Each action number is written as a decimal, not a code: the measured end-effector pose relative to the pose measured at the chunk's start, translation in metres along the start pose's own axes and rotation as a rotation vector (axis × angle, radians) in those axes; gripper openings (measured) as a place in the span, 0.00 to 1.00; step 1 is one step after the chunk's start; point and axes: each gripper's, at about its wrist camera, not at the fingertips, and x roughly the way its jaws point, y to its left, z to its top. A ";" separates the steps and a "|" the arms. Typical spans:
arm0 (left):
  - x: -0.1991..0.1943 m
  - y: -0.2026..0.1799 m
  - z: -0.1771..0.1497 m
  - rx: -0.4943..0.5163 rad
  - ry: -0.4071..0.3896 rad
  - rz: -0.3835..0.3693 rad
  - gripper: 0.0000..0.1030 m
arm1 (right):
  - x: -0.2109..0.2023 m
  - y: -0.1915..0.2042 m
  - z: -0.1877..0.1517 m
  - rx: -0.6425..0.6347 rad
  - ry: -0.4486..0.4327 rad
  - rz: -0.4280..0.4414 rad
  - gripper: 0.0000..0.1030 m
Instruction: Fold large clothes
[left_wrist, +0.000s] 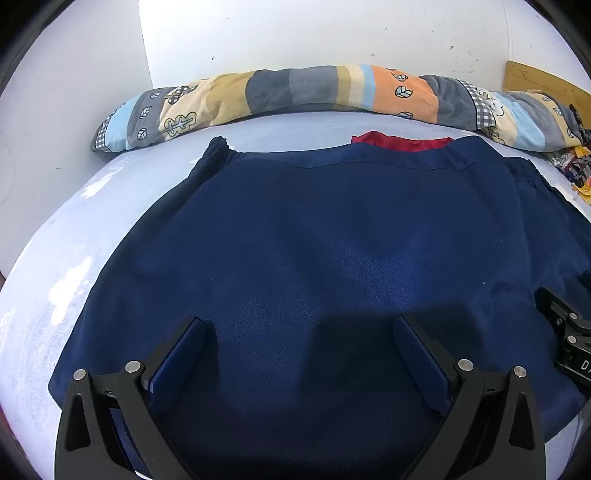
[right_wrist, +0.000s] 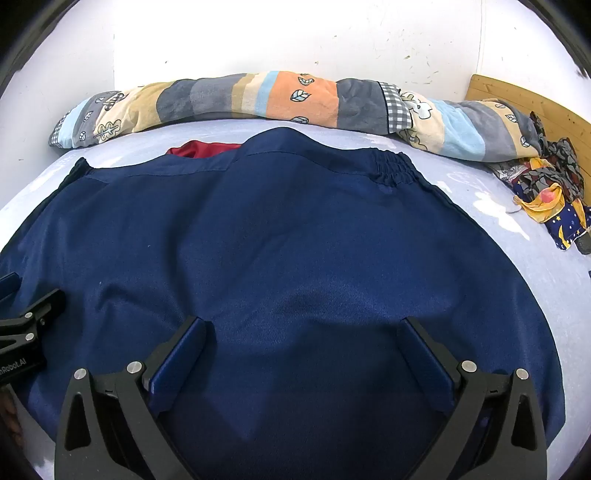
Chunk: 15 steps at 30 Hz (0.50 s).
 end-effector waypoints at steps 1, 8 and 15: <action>-0.002 -0.006 -0.002 0.011 -0.010 0.014 1.00 | 0.000 0.000 0.000 0.000 0.000 0.000 0.99; -0.005 -0.006 -0.002 0.014 -0.012 0.019 1.00 | 0.000 0.000 0.000 0.000 0.000 0.000 0.99; -0.005 -0.006 -0.001 0.017 -0.015 0.024 1.00 | 0.000 0.000 0.000 0.000 0.000 0.000 0.99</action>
